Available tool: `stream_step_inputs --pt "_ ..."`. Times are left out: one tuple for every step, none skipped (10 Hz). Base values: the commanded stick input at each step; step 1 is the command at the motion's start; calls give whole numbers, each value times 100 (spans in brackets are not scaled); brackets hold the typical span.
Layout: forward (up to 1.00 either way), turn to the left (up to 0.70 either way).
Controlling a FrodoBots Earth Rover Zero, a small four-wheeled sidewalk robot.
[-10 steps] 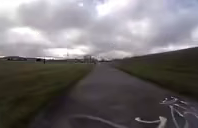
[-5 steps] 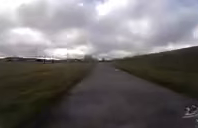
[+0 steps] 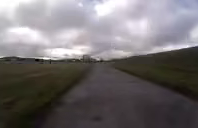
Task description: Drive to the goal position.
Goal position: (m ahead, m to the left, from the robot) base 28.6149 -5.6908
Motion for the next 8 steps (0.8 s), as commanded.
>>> stream_step_inputs --pt "100 -25" --pt "100 -33" --pt "100 0" --pt "100 -13" --pt "100 -26" --pt "100 -39" --pt "100 -22" --pt "100 -8"
